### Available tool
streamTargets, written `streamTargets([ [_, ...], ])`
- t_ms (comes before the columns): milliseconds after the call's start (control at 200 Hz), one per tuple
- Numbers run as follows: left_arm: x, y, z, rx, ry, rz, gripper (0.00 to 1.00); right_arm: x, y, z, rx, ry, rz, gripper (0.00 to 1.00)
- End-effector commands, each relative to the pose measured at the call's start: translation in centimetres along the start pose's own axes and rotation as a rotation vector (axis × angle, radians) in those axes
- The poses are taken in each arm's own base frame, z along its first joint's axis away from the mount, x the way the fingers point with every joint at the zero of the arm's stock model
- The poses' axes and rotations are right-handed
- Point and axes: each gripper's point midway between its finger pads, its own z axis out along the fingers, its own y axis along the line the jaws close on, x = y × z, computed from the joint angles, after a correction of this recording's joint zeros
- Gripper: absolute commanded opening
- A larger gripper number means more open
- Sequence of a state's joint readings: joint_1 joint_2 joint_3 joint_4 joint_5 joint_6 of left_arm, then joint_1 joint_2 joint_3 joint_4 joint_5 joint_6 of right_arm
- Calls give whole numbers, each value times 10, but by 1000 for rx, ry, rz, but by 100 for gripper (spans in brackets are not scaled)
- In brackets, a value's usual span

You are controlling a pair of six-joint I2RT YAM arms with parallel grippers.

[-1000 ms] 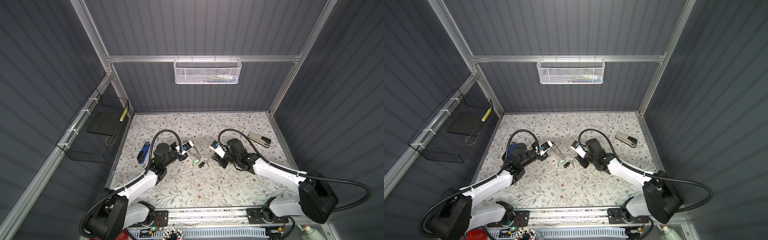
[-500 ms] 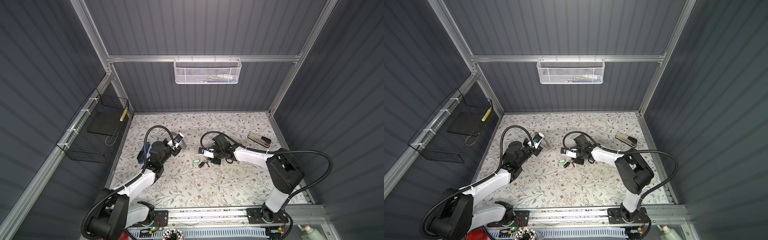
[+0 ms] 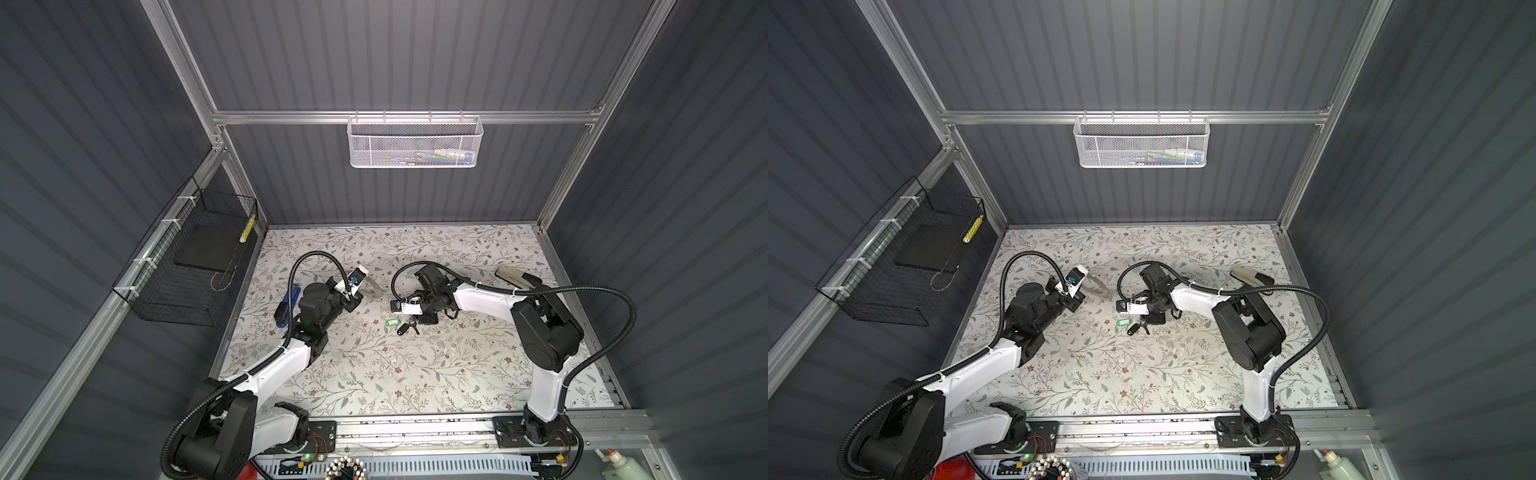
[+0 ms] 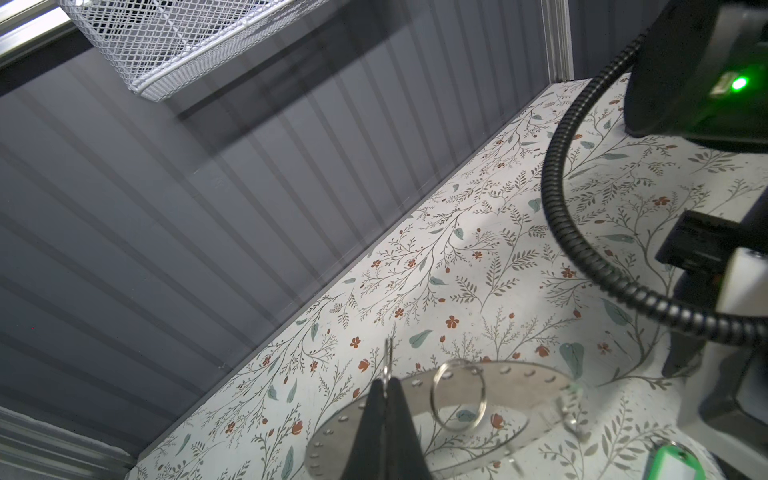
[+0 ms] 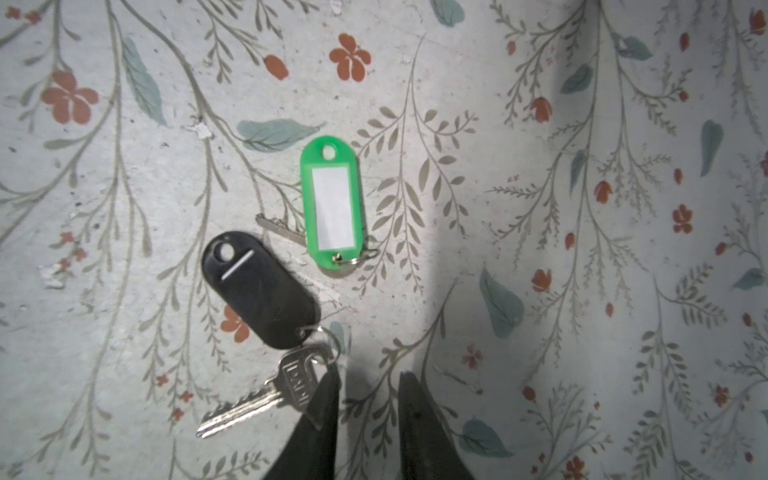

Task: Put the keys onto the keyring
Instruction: 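Lower the right gripper over the black-tagged key on the table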

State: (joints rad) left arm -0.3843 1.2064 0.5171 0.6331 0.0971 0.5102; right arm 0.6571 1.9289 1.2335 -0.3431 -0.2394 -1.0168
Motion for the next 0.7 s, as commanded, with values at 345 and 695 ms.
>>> streamTargets([
  [345,-16,8,0,-27,-63,-5,0,2,18,11,-123,-6,-12,30],
  [695,-15,6,1,-18,-62,-8,0,2,20,17,-141,-8,-3,30],
])
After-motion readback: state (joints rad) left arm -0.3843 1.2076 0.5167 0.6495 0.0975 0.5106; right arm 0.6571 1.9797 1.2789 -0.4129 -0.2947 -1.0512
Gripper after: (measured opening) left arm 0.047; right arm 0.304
